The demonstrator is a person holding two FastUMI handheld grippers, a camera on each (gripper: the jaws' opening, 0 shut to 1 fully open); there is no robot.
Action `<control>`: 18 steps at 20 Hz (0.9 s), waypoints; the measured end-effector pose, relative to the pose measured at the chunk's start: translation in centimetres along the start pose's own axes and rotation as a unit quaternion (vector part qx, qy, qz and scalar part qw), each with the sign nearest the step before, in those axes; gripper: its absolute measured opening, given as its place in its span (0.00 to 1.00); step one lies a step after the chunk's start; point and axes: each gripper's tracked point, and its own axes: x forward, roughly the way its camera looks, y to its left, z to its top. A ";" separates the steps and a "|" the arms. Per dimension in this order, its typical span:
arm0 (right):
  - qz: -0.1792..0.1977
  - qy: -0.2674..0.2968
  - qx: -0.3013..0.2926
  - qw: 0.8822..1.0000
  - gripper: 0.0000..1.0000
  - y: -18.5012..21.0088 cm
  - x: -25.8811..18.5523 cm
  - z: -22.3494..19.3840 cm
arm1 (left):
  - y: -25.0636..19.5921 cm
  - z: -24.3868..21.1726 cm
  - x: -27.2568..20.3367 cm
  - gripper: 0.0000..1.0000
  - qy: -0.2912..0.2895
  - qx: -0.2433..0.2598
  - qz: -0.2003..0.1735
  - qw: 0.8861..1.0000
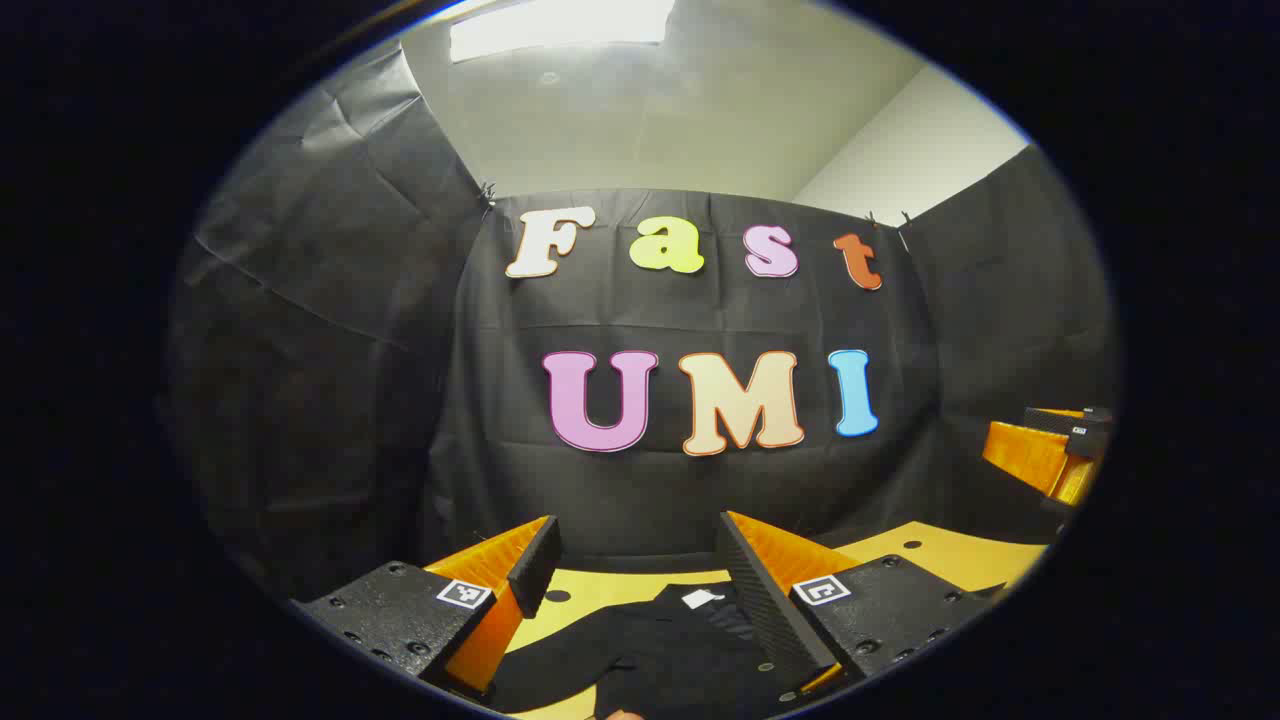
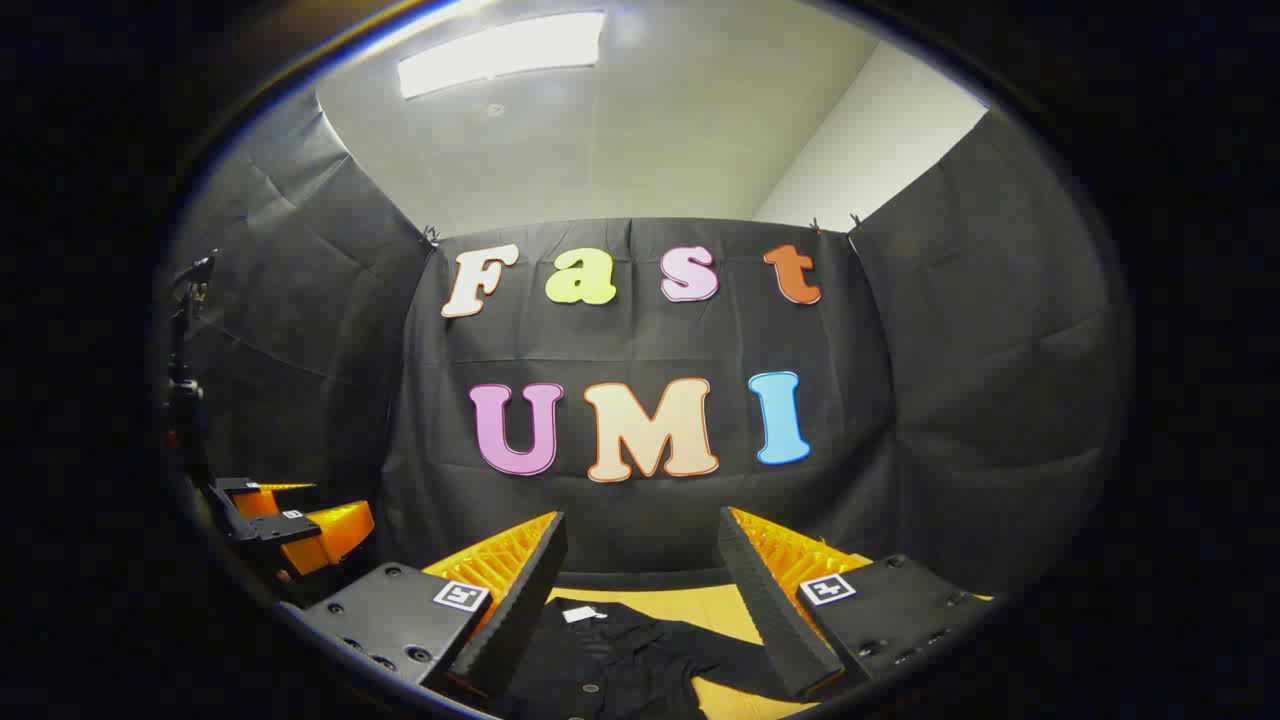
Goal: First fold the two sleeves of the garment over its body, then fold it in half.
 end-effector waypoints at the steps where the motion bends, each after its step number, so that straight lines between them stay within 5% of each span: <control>1: 0.000 0.000 -0.002 1.000 0.96 -0.1 0.0 -0.1 | -0.3 -0.1 0.1 0.95 0.000 -0.002 -0.004 1.000; 18: 0.043 0.018 -0.005 0.999 0.96 2.4 1.2 -2.2 | 2.3 -0.5 -0.3 0.94 0.002 0.007 0.031 1.000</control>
